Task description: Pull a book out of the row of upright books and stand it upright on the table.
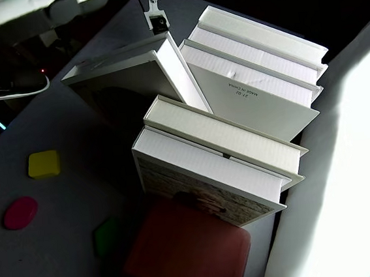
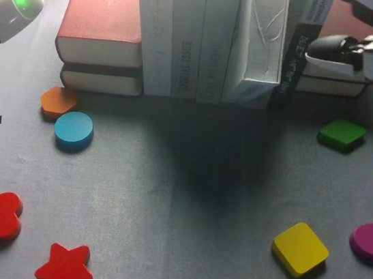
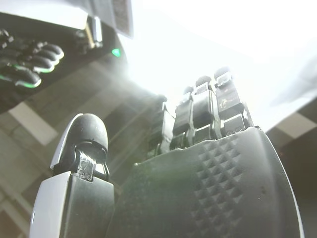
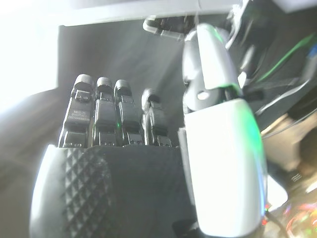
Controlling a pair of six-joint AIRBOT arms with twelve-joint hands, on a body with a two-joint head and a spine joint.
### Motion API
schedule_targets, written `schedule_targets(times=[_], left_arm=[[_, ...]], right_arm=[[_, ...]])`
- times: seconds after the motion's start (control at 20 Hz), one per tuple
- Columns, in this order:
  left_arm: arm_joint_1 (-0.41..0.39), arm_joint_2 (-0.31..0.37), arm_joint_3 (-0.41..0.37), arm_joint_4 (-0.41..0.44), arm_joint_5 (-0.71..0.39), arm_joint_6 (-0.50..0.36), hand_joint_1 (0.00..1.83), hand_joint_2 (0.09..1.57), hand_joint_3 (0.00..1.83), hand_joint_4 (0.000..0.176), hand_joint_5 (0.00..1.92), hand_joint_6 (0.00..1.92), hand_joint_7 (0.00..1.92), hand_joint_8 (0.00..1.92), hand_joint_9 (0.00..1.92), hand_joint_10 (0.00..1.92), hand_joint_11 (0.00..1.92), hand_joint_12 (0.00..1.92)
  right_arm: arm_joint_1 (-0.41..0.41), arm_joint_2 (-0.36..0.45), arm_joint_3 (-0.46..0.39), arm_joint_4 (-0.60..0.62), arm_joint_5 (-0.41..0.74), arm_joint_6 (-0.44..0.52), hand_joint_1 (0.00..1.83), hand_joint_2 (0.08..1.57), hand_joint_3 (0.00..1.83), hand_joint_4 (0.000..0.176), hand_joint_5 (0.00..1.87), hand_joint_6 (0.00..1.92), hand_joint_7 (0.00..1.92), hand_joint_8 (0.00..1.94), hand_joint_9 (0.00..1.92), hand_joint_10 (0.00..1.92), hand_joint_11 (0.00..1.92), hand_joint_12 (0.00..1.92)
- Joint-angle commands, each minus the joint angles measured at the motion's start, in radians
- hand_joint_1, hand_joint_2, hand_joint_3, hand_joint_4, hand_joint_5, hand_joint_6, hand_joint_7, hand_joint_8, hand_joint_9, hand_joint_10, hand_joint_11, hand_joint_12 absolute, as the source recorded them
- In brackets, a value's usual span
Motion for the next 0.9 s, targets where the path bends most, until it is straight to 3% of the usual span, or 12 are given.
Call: schedule_targets(times=[0.0, 0.1, 0.2, 0.25, 0.5, 0.55, 0.6, 0.65, 0.7, 0.75, 0.8, 0.85], left_arm=[[-0.005, -0.002, 0.001, -0.010, -0.121, -0.008, 0.21, 1.36, 0.00, 0.082, 0.10, 0.01, 0.00, 0.00, 0.00, 0.00, 0.00, 0.00], [-0.005, -0.003, 0.002, -0.011, -0.120, -0.008, 0.22, 1.36, 0.00, 0.086, 0.09, 0.01, 0.00, 0.00, 0.00, 0.00, 0.00, 0.00], [-0.005, -0.003, 0.003, -0.011, -0.119, -0.008, 0.23, 1.35, 0.00, 0.076, 0.10, 0.01, 0.01, 0.00, 0.00, 0.00, 0.00, 0.00], [-0.005, -0.003, 0.003, -0.011, -0.119, -0.008, 0.24, 1.36, 0.00, 0.081, 0.10, 0.01, 0.00, 0.00, 0.00, 0.00, 0.00, 0.00], [-0.005, -0.007, 0.005, -0.011, -0.114, -0.014, 0.24, 1.36, 0.00, 0.082, 0.10, 0.01, 0.00, 0.00, 0.00, 0.00, 0.00, 0.00], [-0.005, -0.009, 0.007, -0.011, -0.113, -0.014, 0.22, 1.36, 0.00, 0.072, 0.11, 0.01, 0.01, 0.00, 0.00, 0.00, 0.00, 0.00], [-0.005, -0.011, 0.009, -0.011, -0.112, -0.015, 0.24, 1.36, 0.00, 0.068, 0.11, 0.01, 0.01, 0.00, 0.00, 0.00, 0.00, 0.00], [-0.006, -0.011, 0.009, -0.011, -0.112, -0.015, 0.23, 1.36, 0.00, 0.077, 0.10, 0.00, 0.00, 0.00, 0.00, 0.00, 0.00, 0.00], [-0.006, -0.011, 0.008, -0.011, -0.112, -0.016, 0.23, 1.36, 0.00, 0.082, 0.10, 0.00, 0.00, 0.00, 0.00, 0.00, 0.00, 0.00], [-0.006, -0.011, 0.008, -0.011, -0.113, -0.016, 0.23, 1.37, 0.00, 0.085, 0.10, 0.00, 0.00, 0.00, 0.00, 0.00, 0.00, 0.00], [-0.005, -0.011, 0.008, -0.011, -0.113, -0.016, 0.22, 1.37, 0.00, 0.085, 0.10, 0.00, 0.00, 0.00, 0.00, 0.00, 0.00, 0.00], [-0.005, -0.011, 0.009, -0.011, -0.113, -0.016, 0.22, 1.37, 0.00, 0.085, 0.10, 0.00, 0.00, 0.00, 0.00, 0.00, 0.00, 0.00]], right_arm=[[0.026, 0.001, -0.005, -0.005, 0.004, 0.012, 1.19, 1.07, 0.00, 0.072, 0.00, 0.00, 0.00, 0.00, 0.00, 0.00, 0.00, 0.00], [0.061, 0.001, -0.018, -0.130, -0.066, 0.047, 1.19, 1.07, 0.00, 0.073, 0.00, 0.00, 0.00, 0.00, 0.00, 0.00, 0.00, 0.00], [0.099, 0.001, -0.024, -0.302, -0.118, 0.150, 1.19, 1.08, 0.00, 0.124, 0.00, 0.00, 0.00, 0.00, 0.00, 0.00, 0.00, 0.00], [0.132, -0.002, -0.023, -0.426, -0.138, 0.230, 1.22, 1.02, 0.00, 0.071, 0.00, 0.00, 0.00, 0.00, 0.00, 0.00, 0.00, 0.00], [0.178, -0.104, 0.013, -0.874, -0.185, 0.572, 1.19, 1.05, 0.00, 0.065, 0.00, 0.00, 0.00, 0.00, 0.00, 0.00, 0.00, 0.00], [0.178, -0.127, 0.026, -0.950, -0.190, 0.632, 1.30, 0.97, 0.06, 0.005, 0.17, 0.07, 0.07, 0.02, 0.11, 0.06, 0.00, 0.73], [0.174, -0.155, 0.043, -1.029, -0.190, 0.701, 1.28, 1.02, 0.03, 0.000, 0.25, 0.15, 0.17, 0.03, 0.14, 0.16, 0.00, 1.06], [0.170, -0.167, 0.048, -1.053, -0.189, 0.720, 1.40, 0.97, 0.00, 0.000, 0.52, 0.25, 0.49, 0.15, 0.35, 0.60, 0.01, 1.50], [0.167, -0.179, 0.051, -1.077, -0.189, 0.732, 1.39, 1.10, 0.01, 0.000, 0.85, 0.67, 0.88, 0.99, 0.86, 1.27, 0.64, 1.67], [0.167, -0.187, 0.051, -1.088, -0.182, 0.732, 1.29, 1.08, 0.00, 0.000, 1.14, 0.48, 1.07, 1.13, 1.13, 1.13, 0.99, 1.40], [0.166, -0.189, 0.050, -1.088, -0.171, 0.732, 1.30, 1.04, 0.00, 0.000, 1.29, 0.21, 1.14, 1.00, 1.18, 0.94, 0.91, 1.39], [0.167, -0.184, 0.042, -1.079, -0.160, 0.732, 1.30, 1.04, 0.00, 0.000, 1.29, 0.21, 1.14, 1.00, 1.18, 0.94, 0.91, 1.39]])
